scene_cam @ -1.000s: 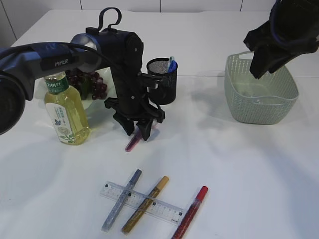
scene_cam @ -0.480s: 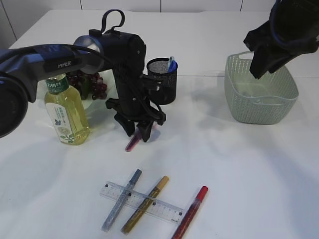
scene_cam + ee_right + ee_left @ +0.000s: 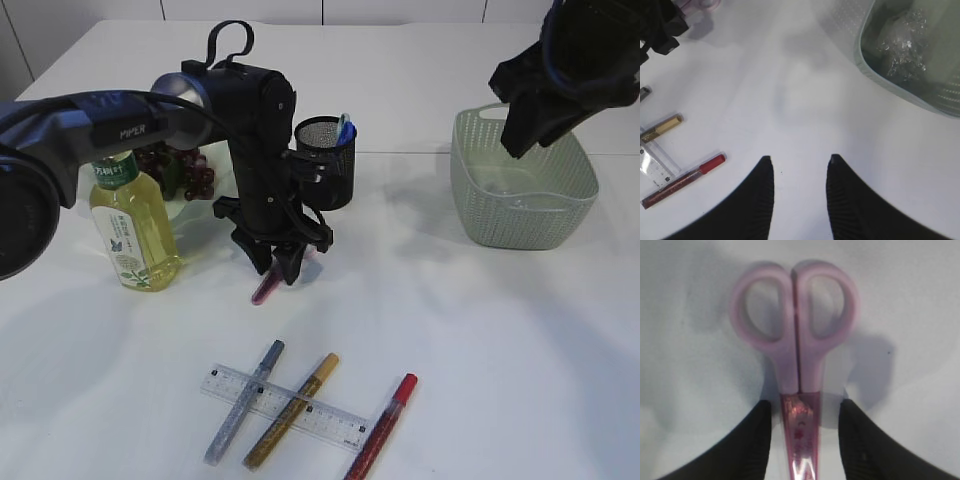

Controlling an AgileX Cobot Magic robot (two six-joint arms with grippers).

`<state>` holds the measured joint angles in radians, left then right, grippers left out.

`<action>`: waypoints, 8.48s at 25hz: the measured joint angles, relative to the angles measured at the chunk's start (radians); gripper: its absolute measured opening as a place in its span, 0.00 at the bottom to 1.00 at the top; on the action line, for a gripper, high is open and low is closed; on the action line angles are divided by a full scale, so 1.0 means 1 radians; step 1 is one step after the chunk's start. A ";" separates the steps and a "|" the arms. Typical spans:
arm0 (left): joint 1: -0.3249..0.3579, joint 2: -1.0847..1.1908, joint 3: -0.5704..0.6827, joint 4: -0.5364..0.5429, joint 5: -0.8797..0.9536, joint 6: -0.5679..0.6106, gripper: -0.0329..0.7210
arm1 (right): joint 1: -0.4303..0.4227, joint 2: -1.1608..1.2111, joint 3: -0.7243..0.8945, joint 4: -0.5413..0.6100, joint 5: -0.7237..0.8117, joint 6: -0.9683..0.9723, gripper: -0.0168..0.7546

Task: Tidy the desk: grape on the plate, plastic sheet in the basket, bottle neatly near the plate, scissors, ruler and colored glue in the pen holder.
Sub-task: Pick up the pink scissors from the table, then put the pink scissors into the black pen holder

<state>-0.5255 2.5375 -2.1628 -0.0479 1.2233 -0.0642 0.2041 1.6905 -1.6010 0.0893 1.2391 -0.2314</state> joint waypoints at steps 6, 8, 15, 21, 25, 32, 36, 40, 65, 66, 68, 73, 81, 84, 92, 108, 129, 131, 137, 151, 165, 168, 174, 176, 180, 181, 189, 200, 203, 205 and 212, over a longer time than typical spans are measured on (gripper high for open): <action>0.000 0.004 -0.006 0.007 0.004 0.000 0.44 | 0.000 0.000 0.000 0.000 0.000 -0.001 0.40; 0.000 0.004 -0.006 0.010 0.004 0.002 0.41 | 0.000 0.000 0.000 0.000 0.000 -0.001 0.40; 0.000 0.005 -0.006 0.020 0.006 0.010 0.36 | 0.000 0.000 0.000 0.000 0.000 -0.001 0.40; 0.000 0.008 -0.008 0.026 0.006 0.012 0.30 | 0.000 0.000 0.000 0.000 0.000 -0.002 0.40; 0.000 0.010 -0.010 0.028 0.010 0.014 0.28 | 0.000 0.000 0.000 0.000 0.000 -0.002 0.40; 0.000 0.010 -0.010 0.028 0.012 0.014 0.25 | 0.000 0.000 0.000 0.000 0.000 -0.002 0.40; 0.000 0.010 -0.010 0.028 0.012 0.016 0.25 | 0.000 0.000 0.000 0.000 0.000 -0.002 0.40; 0.000 0.010 -0.010 0.028 0.012 0.016 0.25 | 0.000 0.000 0.000 0.000 0.000 -0.002 0.40; 0.000 -0.036 -0.001 -0.064 0.002 -0.016 0.25 | 0.000 0.000 0.000 0.000 0.000 -0.002 0.40; 0.000 -0.036 -0.001 -0.064 0.002 -0.019 0.25 | 0.000 0.000 0.000 0.000 0.000 -0.002 0.40; 0.000 -0.036 -0.001 -0.070 0.002 -0.019 0.25 | 0.000 0.000 0.000 0.000 0.000 -0.002 0.40; 0.000 -0.036 0.002 -0.077 0.000 -0.021 0.25 | 0.000 0.000 0.000 0.000 0.000 -0.002 0.40; 0.000 -0.092 0.064 -0.078 0.000 -0.021 0.25 | 0.000 0.000 0.000 0.000 0.000 -0.002 0.40; 0.000 -0.123 0.064 -0.078 0.000 -0.023 0.25 | 0.000 0.000 0.000 0.000 0.000 -0.002 0.40; 0.000 -0.144 0.064 -0.078 0.000 -0.027 0.25 | 0.000 0.000 0.000 0.000 0.000 -0.002 0.40; 0.000 -0.298 0.212 -0.044 -0.050 -0.028 0.26 | 0.000 0.000 0.000 0.000 0.000 -0.002 0.40; 0.000 -0.477 0.564 -0.017 -1.086 -0.028 0.26 | 0.000 0.000 0.000 0.000 0.000 -0.002 0.40; 0.000 -0.455 0.564 -0.017 -1.145 -0.028 0.26 | 0.000 0.000 0.000 0.000 0.000 -0.002 0.40; 0.000 -0.401 0.566 -0.017 -1.355 -0.028 0.26 | 0.000 0.000 0.000 0.000 0.000 -0.005 0.40; 0.000 -0.292 0.568 -0.003 -1.679 -0.028 0.26 | 0.000 0.000 0.000 0.000 0.000 -0.014 0.40; 0.024 -0.268 0.568 0.001 -1.740 -0.028 0.26 | 0.000 0.000 0.000 -0.002 0.000 -0.017 0.40; 0.024 -0.244 0.561 0.001 -1.742 -0.028 0.26 | 0.000 0.000 0.000 -0.002 0.000 -0.017 0.40; 0.024 -0.166 0.468 0.008 -1.720 -0.028 0.26 | 0.000 0.000 0.000 -0.002 -0.002 -0.023 0.40; 0.024 -0.153 0.448 0.010 -1.716 -0.028 0.26 | 0.000 0.000 0.000 -0.002 -0.002 -0.032 0.40; 0.024 -0.133 0.441 0.013 -1.704 -0.028 0.26 | 0.000 0.000 0.000 -0.002 -0.004 -0.037 0.40; 0.024 -0.128 0.441 0.013 -1.701 -0.028 0.26 | 0.000 0.000 0.000 -0.002 -0.006 -0.039 0.40; 0.024 -0.100 0.441 0.015 -1.696 -0.028 0.26 | 0.000 0.000 0.000 -0.002 -0.018 -0.041 0.40; 0.024 -0.100 0.441 0.040 -1.683 -0.028 0.29 | 0.000 0.000 0.000 -0.002 -0.018 -0.041 0.40; 0.024 -0.100 0.441 0.048 -1.677 -0.028 0.31 | 0.000 0.000 0.000 -0.002 -0.018 -0.041 0.40; 0.026 -0.100 0.441 0.048 -1.674 -0.028 0.32 | 0.000 0.000 0.000 -0.002 -0.018 -0.041 0.40; 0.035 -0.100 0.441 0.048 -1.658 -0.028 0.35 | 0.000 0.000 0.000 -0.002 -0.020 -0.041 0.40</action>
<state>-0.4906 2.4371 -1.7216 0.0000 -0.4344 -0.0925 0.2041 1.6905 -1.6010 0.0875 1.2192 -0.2723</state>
